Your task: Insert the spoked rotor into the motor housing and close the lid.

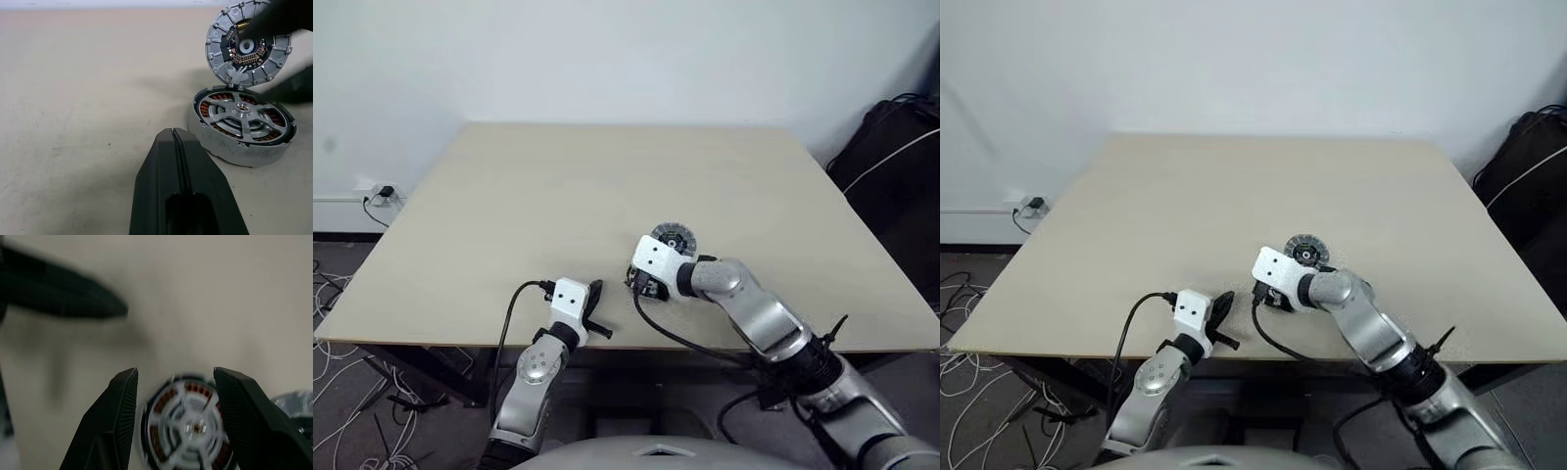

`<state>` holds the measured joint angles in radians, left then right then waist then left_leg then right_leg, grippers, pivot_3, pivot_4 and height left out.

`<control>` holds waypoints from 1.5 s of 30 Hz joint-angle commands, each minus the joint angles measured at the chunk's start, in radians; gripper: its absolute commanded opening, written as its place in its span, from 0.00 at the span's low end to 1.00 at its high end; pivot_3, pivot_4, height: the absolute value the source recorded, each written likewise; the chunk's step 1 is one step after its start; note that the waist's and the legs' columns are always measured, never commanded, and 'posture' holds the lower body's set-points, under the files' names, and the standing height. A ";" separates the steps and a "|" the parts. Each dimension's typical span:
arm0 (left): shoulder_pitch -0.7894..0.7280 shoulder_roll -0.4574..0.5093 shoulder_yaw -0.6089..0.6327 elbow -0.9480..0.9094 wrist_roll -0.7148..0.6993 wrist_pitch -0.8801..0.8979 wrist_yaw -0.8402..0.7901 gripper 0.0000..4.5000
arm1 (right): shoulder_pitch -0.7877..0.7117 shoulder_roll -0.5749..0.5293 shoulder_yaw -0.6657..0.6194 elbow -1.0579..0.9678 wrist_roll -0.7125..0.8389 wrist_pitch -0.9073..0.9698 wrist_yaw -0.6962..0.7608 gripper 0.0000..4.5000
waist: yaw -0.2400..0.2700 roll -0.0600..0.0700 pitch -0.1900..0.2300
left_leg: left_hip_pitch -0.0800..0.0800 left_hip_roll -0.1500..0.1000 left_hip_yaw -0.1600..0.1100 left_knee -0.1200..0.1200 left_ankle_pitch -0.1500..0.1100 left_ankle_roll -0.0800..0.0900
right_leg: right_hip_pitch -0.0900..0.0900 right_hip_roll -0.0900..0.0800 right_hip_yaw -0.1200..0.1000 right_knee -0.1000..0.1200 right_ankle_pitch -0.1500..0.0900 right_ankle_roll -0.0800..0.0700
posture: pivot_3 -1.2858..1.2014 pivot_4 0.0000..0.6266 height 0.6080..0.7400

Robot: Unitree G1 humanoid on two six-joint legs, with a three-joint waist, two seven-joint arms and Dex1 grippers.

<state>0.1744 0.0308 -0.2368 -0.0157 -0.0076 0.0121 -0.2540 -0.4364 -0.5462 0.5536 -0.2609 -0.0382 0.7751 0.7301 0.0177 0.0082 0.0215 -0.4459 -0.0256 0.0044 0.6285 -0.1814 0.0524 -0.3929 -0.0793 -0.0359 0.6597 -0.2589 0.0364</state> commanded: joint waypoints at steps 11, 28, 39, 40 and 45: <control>-0.001 -0.023 0.008 -0.026 -0.009 -0.032 0.034 0.00 | -0.086 -0.084 0.143 0.112 -0.073 -0.044 0.219 0.59 | 0.005 -0.001 0.000 | 0.000 0.000 0.000 0.001 0.000 0.000 | 0.000 0.000 0.000 0.000 0.000 0.000 | 0.52 0.00 1.00; 0.002 -0.028 0.014 -0.019 -0.008 -0.046 0.044 0.00 | -0.122 -0.058 0.175 0.269 -0.170 -0.136 0.287 0.50 | 0.012 -0.001 0.000 | 0.000 0.000 0.000 0.002 0.000 0.000 | 0.001 0.000 -0.001 0.000 0.000 0.001 | 0.52 0.00 1.00; 0.004 -0.032 0.018 -0.008 -0.011 -0.061 0.051 0.00 | -0.117 -0.032 0.156 0.291 -0.204 -0.136 0.297 0.02 | 0.013 -0.003 -0.003 | 0.000 0.000 0.000 0.003 0.000 0.000 | 0.001 0.000 -0.001 0.001 0.001 0.001 | 0.52 0.00 1.00; 0.005 -0.031 0.018 -0.008 -0.011 -0.062 0.051 0.00 | -0.115 -0.031 0.154 0.290 -0.204 -0.132 0.295 0.02 | 0.013 -0.003 -0.003 | 0.000 0.000 0.000 0.003 0.000 0.000 | 0.001 0.000 -0.001 0.001 0.001 0.001 | 0.52 0.00 1.00; 0.003 -0.032 0.020 -0.006 -0.012 -0.062 0.048 0.00 | -0.080 -0.033 0.108 0.241 -0.182 -0.057 0.285 0.02 | 0.015 -0.003 -0.003 | 0.000 0.000 0.000 0.003 0.000 0.000 | 0.001 -0.001 -0.002 0.001 0.001 0.001 | 0.52 0.00 1.00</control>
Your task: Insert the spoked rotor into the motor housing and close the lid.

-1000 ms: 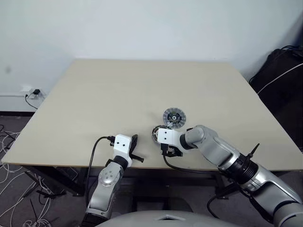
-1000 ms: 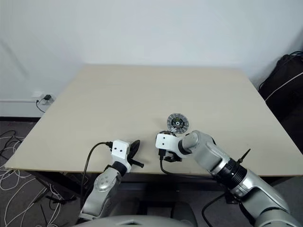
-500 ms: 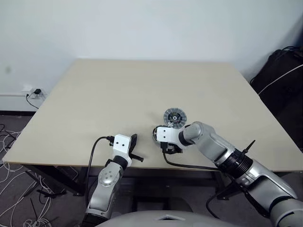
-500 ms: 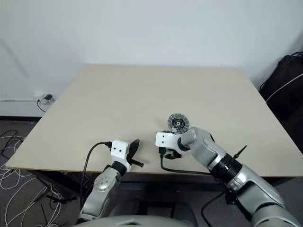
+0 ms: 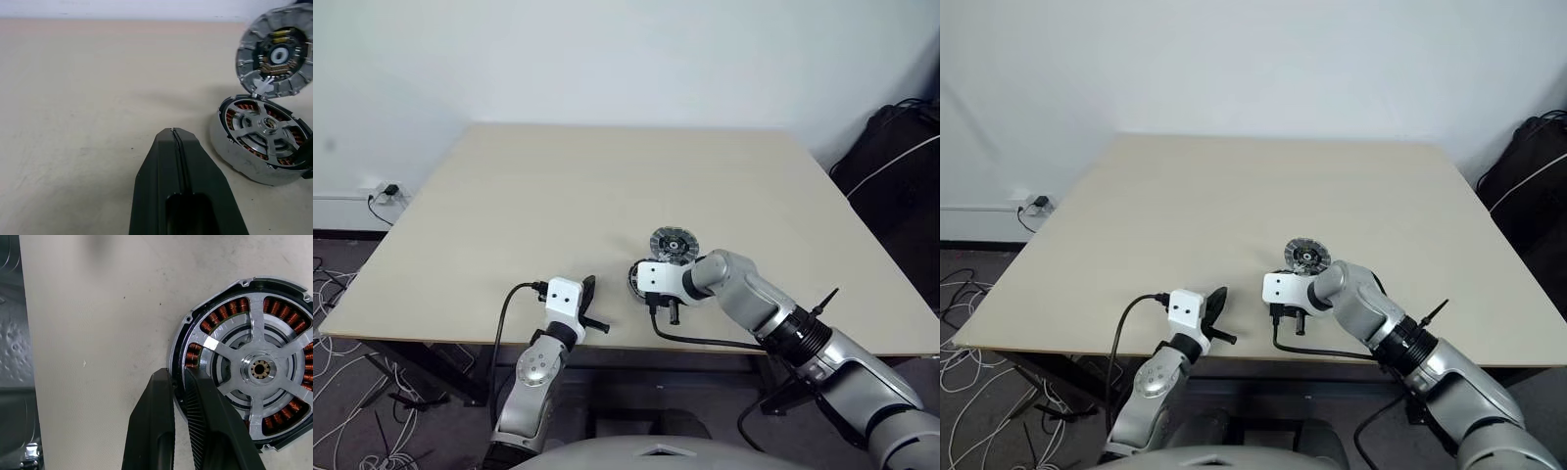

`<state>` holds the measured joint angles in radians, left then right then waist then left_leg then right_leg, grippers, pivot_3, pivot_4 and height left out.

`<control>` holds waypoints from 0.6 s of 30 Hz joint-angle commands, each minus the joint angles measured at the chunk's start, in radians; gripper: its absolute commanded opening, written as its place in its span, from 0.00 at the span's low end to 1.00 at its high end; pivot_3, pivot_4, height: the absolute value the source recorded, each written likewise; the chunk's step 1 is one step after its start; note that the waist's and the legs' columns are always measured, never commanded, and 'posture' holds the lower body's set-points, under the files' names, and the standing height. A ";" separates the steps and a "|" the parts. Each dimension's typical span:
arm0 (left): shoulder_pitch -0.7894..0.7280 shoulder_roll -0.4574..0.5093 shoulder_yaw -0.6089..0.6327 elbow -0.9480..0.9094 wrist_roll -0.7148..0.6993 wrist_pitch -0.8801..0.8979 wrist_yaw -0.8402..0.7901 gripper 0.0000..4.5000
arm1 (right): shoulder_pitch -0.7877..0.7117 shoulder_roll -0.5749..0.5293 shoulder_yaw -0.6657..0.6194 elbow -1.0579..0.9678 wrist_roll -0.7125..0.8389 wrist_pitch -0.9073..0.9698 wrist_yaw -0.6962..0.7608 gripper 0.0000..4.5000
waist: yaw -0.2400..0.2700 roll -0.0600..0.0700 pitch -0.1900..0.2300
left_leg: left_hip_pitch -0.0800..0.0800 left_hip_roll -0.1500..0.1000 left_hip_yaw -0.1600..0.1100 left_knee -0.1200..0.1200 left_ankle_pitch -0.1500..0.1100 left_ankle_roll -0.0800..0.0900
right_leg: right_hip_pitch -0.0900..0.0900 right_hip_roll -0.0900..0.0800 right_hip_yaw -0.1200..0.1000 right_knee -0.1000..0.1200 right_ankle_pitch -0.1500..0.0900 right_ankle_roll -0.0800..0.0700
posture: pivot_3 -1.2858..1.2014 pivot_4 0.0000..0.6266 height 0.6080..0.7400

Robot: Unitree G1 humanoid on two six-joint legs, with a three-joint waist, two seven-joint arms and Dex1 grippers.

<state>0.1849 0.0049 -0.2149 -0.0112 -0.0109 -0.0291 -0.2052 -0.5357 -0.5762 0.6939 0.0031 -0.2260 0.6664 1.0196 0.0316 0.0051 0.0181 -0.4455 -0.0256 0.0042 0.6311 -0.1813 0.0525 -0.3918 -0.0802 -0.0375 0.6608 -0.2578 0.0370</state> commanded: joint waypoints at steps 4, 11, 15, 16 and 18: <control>-0.007 -0.010 -0.004 -0.008 -0.009 -0.020 -0.002 0.00 | 0.070 -0.017 -0.093 -0.146 0.061 0.198 0.013 0.02 | 0.013 0.000 0.000 | 0.000 0.000 0.000 0.000 0.000 0.000 | 0.000 -0.001 0.000 -0.001 0.000 0.000 | 0.52 0.00 1.00; -0.006 -0.018 -0.011 -0.005 -0.013 -0.015 -0.006 0.00 | 0.106 0.102 -0.246 -0.351 0.207 0.644 -0.078 0.02 | 0.010 0.000 0.000 | -0.001 0.000 0.000 -0.001 0.000 0.001 | -0.001 -0.001 0.001 -0.001 -0.001 -0.001 | 0.52 0.00 1.00; -0.007 -0.017 -0.013 -0.007 -0.012 -0.010 -0.009 0.00 | 0.081 0.231 -0.319 -0.387 0.250 0.863 -0.192 0.02 | 0.006 0.000 0.000 | -0.001 0.001 0.000 -0.001 0.000 0.000 | -0.002 -0.001 0.002 0.000 -0.001 -0.001 | 0.52 0.00 1.00; -0.008 -0.017 -0.014 -0.007 -0.012 -0.009 -0.010 0.00 | 0.071 0.265 -0.339 -0.379 0.254 0.901 -0.223 0.02 | 0.004 0.000 0.000 | -0.001 0.001 0.000 -0.001 0.000 0.000 | -0.002 -0.002 0.001 0.000 -0.001 -0.001 | 0.52 0.00 1.00; -0.008 -0.017 -0.014 -0.008 -0.011 -0.007 -0.011 0.00 | 0.052 0.339 -0.387 -0.340 0.252 0.941 -0.297 0.02 | 0.001 0.000 0.001 | -0.001 0.000 0.000 -0.001 0.000 0.000 | -0.002 -0.002 0.001 0.000 -0.001 -0.001 | 0.52 0.00 1.00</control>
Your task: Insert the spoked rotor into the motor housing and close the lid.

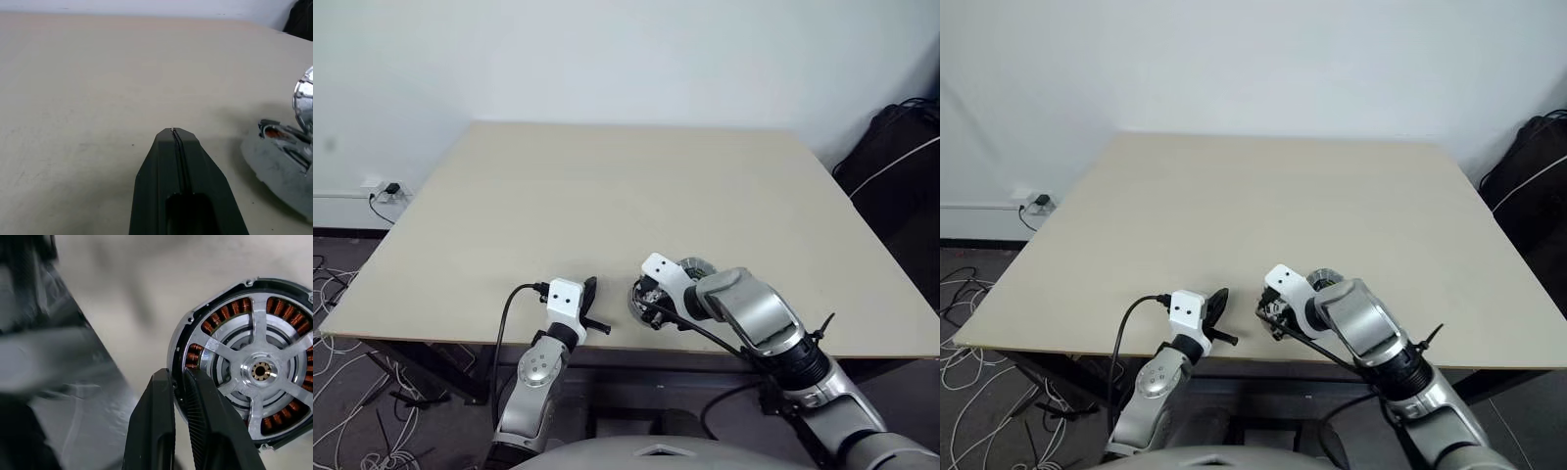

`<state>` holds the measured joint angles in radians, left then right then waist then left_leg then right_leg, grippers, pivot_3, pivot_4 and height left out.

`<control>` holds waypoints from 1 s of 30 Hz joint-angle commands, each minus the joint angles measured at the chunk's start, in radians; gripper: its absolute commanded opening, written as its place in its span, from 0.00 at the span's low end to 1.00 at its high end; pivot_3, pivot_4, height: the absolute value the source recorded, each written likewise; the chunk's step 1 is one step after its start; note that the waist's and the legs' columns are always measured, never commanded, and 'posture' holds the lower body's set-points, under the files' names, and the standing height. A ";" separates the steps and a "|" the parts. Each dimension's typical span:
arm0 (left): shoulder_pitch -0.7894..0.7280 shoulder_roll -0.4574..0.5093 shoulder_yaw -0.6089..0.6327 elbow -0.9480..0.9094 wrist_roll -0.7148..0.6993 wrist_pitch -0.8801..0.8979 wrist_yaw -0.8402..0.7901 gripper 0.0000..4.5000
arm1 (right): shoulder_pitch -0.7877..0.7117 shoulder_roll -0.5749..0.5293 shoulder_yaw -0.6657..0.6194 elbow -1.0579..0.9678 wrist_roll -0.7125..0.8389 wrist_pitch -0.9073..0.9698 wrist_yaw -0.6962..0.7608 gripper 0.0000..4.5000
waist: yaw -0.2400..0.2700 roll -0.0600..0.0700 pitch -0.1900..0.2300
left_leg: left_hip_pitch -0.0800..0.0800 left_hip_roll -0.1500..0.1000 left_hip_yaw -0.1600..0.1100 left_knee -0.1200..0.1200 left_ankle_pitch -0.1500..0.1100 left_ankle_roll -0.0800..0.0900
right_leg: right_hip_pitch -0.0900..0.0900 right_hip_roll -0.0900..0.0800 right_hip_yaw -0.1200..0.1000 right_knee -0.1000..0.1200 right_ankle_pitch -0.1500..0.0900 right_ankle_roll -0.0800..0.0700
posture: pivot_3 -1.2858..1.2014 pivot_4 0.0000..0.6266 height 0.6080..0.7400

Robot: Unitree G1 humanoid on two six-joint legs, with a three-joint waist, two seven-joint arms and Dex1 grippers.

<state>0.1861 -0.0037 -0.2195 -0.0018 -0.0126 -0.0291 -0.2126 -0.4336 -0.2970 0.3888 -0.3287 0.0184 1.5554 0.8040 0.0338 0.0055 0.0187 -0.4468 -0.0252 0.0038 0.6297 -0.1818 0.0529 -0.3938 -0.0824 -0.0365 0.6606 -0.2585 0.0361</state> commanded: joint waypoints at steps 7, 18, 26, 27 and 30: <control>-0.002 -0.005 -0.004 -0.023 -0.008 -0.007 -0.002 0.00 | -0.104 0.230 -0.202 0.182 -0.028 0.019 -0.334 0.02 | -0.005 0.001 0.000 | 0.000 -0.001 0.001 -0.001 0.000 0.000 | -0.001 0.000 -0.003 0.000 0.001 0.001 | 0.52 0.00 1.00; 0.011 0.000 0.003 -0.032 -0.007 -0.008 0.001 0.00 | -0.112 0.290 -0.192 0.311 0.033 -0.084 -0.455 0.43 | -0.005 0.003 0.000 | 0.000 -0.001 0.001 -0.001 0.000 0.000 | 0.000 0.000 -0.003 0.000 0.001 0.002 | 0.52 0.00 1.00; 0.014 0.008 0.003 -0.039 -0.009 -0.003 -0.007 0.00 | -0.152 0.315 -0.219 0.132 0.151 -0.084 -0.422 0.57 | -0.022 0.004 0.001 | 0.000 -0.001 0.001 -0.002 0.000 0.000 | -0.002 0.001 -0.002 0.000 0.001 0.002 | 0.52 0.00 1.00; 0.013 0.008 0.002 -0.039 -0.009 -0.002 -0.008 0.00 | -0.157 0.324 -0.233 0.100 0.165 -0.096 -0.422 0.57 | -0.023 0.004 0.001 | 0.000 -0.001 0.001 -0.002 0.000 0.000 | -0.002 0.001 -0.002 0.000 0.001 0.002 | 0.52 0.00 1.00; 0.012 0.011 0.001 -0.040 -0.010 0.002 -0.015 0.00 | -0.160 0.354 -0.282 0.000 0.183 -0.197 -0.449 0.57 | -0.023 0.004 0.001 | 0.000 0.000 0.001 -0.003 0.000 0.000 | -0.002 0.002 -0.002 0.000 0.001 0.001 | 0.52 0.00 1.00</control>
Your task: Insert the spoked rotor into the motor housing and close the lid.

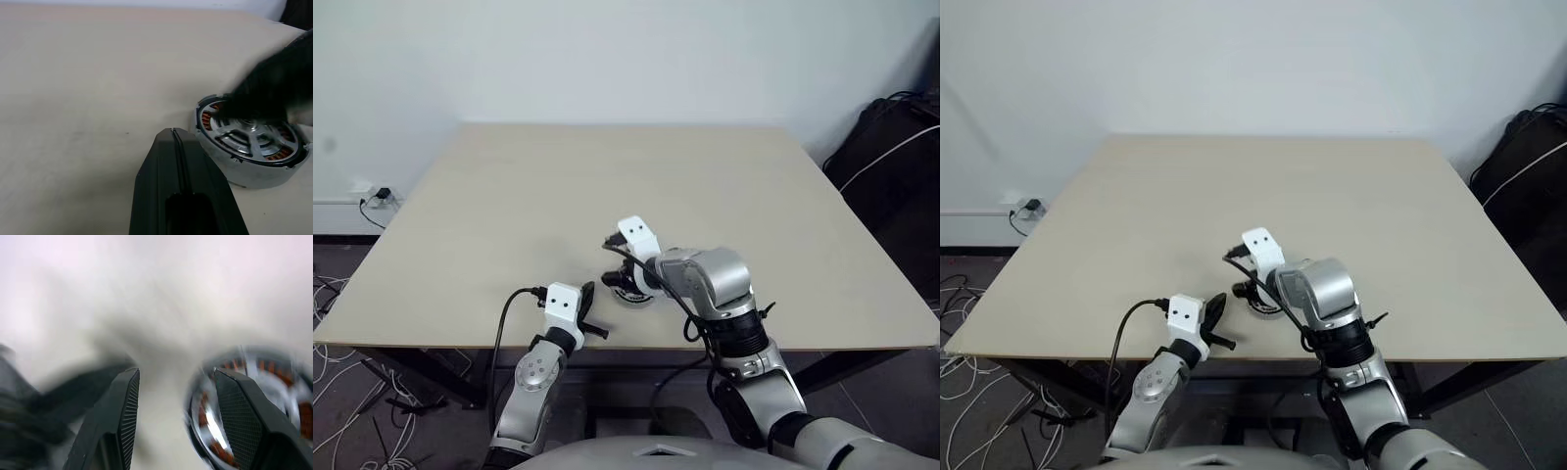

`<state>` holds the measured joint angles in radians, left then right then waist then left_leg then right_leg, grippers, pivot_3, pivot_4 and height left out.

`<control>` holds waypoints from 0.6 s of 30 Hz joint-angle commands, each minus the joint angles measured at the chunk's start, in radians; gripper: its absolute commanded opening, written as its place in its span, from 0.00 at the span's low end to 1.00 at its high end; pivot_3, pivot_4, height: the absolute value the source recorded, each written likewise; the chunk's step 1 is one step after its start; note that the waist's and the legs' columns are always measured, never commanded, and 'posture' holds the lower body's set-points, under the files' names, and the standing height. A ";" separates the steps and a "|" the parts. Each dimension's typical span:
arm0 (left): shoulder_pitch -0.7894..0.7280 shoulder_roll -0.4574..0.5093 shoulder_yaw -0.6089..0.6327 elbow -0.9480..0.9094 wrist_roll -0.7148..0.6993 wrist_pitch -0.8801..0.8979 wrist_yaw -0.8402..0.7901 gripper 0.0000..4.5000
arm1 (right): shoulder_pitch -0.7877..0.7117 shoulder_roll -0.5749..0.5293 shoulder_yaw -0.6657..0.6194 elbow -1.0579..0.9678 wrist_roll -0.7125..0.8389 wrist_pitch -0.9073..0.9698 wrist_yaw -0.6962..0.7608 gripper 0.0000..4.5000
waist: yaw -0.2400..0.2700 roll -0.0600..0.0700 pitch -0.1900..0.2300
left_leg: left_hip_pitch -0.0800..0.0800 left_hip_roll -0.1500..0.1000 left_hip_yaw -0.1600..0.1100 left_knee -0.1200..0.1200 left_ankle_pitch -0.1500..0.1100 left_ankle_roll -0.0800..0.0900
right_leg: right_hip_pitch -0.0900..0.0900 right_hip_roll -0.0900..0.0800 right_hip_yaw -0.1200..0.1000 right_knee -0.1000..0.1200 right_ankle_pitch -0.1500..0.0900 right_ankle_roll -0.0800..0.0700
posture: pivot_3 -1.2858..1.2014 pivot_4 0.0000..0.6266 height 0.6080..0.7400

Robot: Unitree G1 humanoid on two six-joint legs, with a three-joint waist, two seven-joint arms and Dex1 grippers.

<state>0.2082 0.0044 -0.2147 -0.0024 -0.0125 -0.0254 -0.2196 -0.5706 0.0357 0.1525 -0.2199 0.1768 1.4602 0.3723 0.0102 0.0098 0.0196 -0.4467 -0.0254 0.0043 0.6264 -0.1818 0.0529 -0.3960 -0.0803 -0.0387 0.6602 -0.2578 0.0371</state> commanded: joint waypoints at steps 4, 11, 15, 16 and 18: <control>-0.015 0.004 -0.007 -0.040 -0.010 0.004 -0.014 0.00 | 0.006 -0.041 -0.032 -0.177 -0.060 -0.350 -0.103 0.57 | 0.004 0.000 0.000 | -0.001 -0.001 0.000 0.000 0.000 0.000 | 0.000 -0.001 0.000 -0.001 -0.002 0.003 | 0.52 0.00 1.00; -0.023 0.006 -0.015 -0.040 -0.007 0.016 -0.030 0.00 | 0.153 -0.378 0.063 -0.078 -0.389 -0.693 -0.287 0.57 | 0.005 -0.001 0.001 | -0.001 -0.003 0.003 0.000 0.000 0.000 | 0.000 -0.007 -0.002 -0.002 -0.001 0.003 | 0.52 0.00 1.00; -0.026 0.011 -0.016 -0.039 -0.006 0.019 -0.036 0.00 | 0.279 -0.521 0.120 -0.063 -0.498 -0.699 -0.265 0.57 | 0.004 -0.001 0.001 | 0.000 -0.001 0.003 -0.001 0.000 0.000 | -0.001 -0.005 -0.002 -0.002 -0.001 -0.001 | 0.52 0.00 1.00; -0.026 0.014 -0.016 -0.039 -0.007 0.021 -0.039 0.00 | 0.307 -0.539 0.133 -0.070 -0.505 -0.686 -0.244 0.57 | 0.003 -0.001 0.001 | 0.000 -0.001 0.003 -0.001 0.000 0.000 | 0.000 -0.004 -0.002 -0.002 -0.001 -0.001 | 0.52 0.00 1.00; -0.028 0.018 -0.018 -0.040 -0.007 0.025 -0.043 0.00 | 0.355 -0.553 0.156 -0.102 -0.491 -0.643 -0.183 0.57 | 0.001 -0.001 0.001 | 0.000 0.000 0.003 0.000 0.000 0.000 | 0.000 -0.003 -0.001 -0.002 -0.001 -0.001 | 0.52 0.00 1.00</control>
<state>0.1941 0.0218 -0.2261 -0.0055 -0.0122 0.0009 -0.2542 -0.2083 -0.5165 0.2961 -0.2660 -0.3050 0.8019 0.1569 0.0117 0.0089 0.0205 -0.4462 -0.0248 0.0066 0.6268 -0.1815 0.0533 -0.3955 -0.0814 -0.0394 0.6584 -0.2593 0.0356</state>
